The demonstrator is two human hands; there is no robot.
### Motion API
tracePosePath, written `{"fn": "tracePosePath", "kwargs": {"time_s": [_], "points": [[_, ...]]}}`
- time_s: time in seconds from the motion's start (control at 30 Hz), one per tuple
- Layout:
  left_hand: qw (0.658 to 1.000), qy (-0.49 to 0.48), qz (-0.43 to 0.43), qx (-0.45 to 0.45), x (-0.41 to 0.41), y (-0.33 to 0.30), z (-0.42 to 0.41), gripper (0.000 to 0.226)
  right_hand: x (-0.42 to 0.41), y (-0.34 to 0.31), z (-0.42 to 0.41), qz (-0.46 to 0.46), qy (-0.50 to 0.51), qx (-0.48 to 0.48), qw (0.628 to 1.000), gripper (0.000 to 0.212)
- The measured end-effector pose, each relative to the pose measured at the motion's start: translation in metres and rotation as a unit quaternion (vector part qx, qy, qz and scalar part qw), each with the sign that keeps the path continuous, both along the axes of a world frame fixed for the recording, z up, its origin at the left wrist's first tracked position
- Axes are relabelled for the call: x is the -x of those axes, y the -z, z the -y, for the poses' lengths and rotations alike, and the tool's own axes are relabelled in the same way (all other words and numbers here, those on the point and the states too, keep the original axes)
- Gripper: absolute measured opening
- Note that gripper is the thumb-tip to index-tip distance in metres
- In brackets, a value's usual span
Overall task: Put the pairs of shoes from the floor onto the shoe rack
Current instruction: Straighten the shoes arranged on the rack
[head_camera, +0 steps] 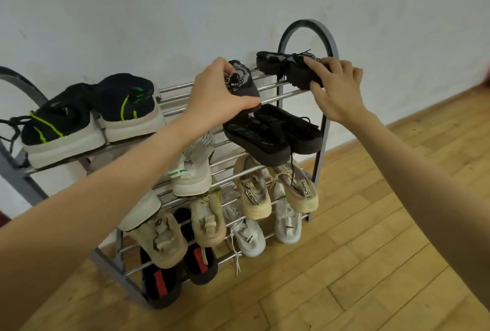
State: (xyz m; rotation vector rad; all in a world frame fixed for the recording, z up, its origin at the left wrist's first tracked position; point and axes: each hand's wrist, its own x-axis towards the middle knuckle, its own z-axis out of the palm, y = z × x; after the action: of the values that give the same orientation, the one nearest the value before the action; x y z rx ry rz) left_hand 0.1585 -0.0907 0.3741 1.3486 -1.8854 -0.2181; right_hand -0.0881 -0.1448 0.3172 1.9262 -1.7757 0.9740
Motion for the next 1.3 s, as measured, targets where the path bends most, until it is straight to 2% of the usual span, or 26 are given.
{"fn": "tracePosePath", "kwargs": {"time_s": [0.17,0.33,0.43,0.67,0.77,0.83,0.87,0.93,1.0,1.07,1.13,1.2,1.3], "points": [[0.996,-0.04,-0.076,0.037,0.046,0.004,0.02,0.064,0.01,-0.003,0.001,-0.046,-0.014,-0.009,0.999,0.048],[0.996,-0.051,-0.013,0.078,0.083,0.006,0.036,0.065,0.014,-0.008,0.0,-0.068,0.012,0.004,0.998,0.045],[0.997,-0.048,-0.018,0.054,0.091,0.008,0.042,0.055,0.009,-0.01,0.003,-0.056,0.003,0.009,0.998,0.044],[0.997,-0.039,-0.052,0.032,0.08,0.01,0.054,0.025,0.007,0.003,0.005,0.01,-0.032,0.028,0.999,0.044],[0.997,0.008,-0.064,0.031,0.071,0.017,0.049,0.027,0.0,0.013,0.003,0.054,-0.044,0.044,0.997,0.05],[0.996,0.055,-0.068,0.022,0.065,0.027,0.042,0.039,-0.008,0.025,-0.006,0.105,-0.049,0.066,0.991,0.059],[0.995,0.07,-0.062,0.034,0.061,0.035,0.036,0.046,-0.012,0.035,-0.014,0.13,-0.047,0.078,0.987,0.062],[0.989,0.073,-0.032,0.125,0.051,0.053,0.024,0.047,-0.019,0.057,-0.03,0.149,-0.035,0.095,0.984,0.064],[0.968,0.081,0.003,0.238,0.042,0.075,0.012,0.032,-0.02,0.079,-0.043,0.133,-0.034,0.074,0.988,0.059],[0.955,0.112,0.069,0.267,0.036,0.099,0.005,0.021,-0.015,0.095,-0.049,0.099,-0.052,-0.002,0.994,0.06],[0.962,0.11,0.153,0.197,0.036,0.121,0.005,0.03,-0.009,0.105,-0.047,0.046,-0.067,-0.098,0.992,0.07],[0.973,0.059,0.203,0.095,0.037,0.137,0.013,0.058,-0.005,0.11,-0.041,0.006,-0.072,-0.17,0.983,0.073],[0.986,0.021,0.156,-0.058,0.04,0.141,0.027,0.09,-0.001,0.111,-0.031,-0.013,-0.064,-0.173,0.983,0.057]]}}
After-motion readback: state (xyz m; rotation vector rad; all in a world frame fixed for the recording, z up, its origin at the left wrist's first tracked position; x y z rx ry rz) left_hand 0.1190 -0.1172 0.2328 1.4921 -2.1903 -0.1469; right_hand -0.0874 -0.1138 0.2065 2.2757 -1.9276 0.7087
